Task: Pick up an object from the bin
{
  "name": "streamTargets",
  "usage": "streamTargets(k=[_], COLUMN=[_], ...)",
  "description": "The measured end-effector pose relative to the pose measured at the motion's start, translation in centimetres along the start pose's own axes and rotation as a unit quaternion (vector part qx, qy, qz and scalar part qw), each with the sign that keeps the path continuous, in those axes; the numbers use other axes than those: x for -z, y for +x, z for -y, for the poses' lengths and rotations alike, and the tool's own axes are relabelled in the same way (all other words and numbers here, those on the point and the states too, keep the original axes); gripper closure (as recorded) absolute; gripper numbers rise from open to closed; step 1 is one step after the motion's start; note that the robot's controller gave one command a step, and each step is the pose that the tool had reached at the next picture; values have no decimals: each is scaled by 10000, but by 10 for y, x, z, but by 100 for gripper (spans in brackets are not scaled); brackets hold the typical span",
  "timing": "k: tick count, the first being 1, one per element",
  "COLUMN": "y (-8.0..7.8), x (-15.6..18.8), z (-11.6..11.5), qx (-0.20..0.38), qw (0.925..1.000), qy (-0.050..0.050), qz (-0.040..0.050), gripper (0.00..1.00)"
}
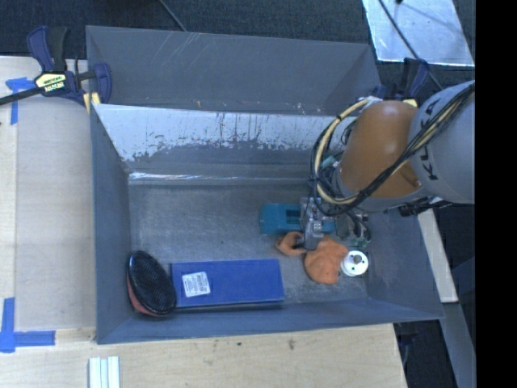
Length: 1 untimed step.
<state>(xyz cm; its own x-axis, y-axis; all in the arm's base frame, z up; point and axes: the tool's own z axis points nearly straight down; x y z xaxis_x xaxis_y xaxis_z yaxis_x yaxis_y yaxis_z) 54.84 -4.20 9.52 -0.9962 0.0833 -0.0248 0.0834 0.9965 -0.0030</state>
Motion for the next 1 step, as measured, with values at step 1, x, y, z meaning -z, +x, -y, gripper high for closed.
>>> streamTargets(k=[1], y=[7], x=[-6], z=[-5], qx=[-117], qw=[9998], qy=[43], qz=[176], gripper=[100])
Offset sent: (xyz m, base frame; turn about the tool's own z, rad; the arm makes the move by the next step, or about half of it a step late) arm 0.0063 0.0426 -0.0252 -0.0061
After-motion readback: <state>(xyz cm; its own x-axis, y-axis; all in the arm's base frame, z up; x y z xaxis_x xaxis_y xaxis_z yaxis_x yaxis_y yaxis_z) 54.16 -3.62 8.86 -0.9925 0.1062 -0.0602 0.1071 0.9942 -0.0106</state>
